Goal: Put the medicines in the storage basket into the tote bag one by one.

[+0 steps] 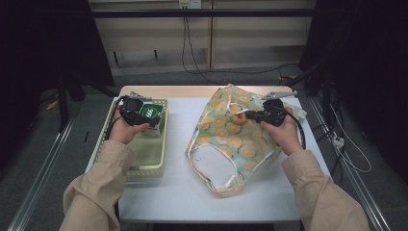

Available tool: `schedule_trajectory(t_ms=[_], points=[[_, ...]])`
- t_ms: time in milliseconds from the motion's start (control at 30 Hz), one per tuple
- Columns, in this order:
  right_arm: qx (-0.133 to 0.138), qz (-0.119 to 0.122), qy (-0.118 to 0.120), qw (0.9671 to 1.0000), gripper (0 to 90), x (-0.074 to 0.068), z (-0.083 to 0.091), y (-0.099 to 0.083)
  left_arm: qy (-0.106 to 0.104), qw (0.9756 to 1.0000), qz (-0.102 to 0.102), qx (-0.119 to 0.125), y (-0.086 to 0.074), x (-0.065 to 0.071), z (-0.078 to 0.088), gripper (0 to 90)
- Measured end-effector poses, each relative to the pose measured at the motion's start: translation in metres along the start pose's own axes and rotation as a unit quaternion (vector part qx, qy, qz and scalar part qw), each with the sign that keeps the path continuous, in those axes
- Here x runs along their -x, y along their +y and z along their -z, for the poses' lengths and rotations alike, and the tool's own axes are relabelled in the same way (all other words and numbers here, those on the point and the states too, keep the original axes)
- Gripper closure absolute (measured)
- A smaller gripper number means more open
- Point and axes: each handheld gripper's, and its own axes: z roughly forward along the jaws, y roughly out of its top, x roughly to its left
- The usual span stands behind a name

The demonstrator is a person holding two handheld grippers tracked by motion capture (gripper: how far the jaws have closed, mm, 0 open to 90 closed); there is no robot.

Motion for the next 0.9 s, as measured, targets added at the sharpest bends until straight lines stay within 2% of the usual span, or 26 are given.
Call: schedule_trajectory(t_ms=[333,567,733,800,900], points=[[-0.001,-0.002,-0.001,1.0,90.0,0.001,-0.001,0.0,0.024,0.9994,0.008,-0.023,-0.004,0.0,-0.019,5.3],[-0.003,-0.002,-0.001,1.0,90.0,0.001,-0.001,0.0,0.028,0.999,0.019,-0.031,-0.004,0.002,-0.029,3.9],[-0.001,-0.002,-0.003,1.0,90.0,0.002,0.001,0.001,0.034,0.9984,0.021,-0.04,-0.005,0.005,-0.037,6.9],[-0.002,-0.002,-0.004,1.0,90.0,0.003,0.002,0.0,0.032,0.9981,0.031,-0.042,-0.005,0.004,-0.037,8.1],[-0.002,-0.004,-0.004,1.0,90.0,0.004,0.003,-0.001,0.037,0.9979,0.025,-0.046,-0.005,0.003,-0.032,13.4]])
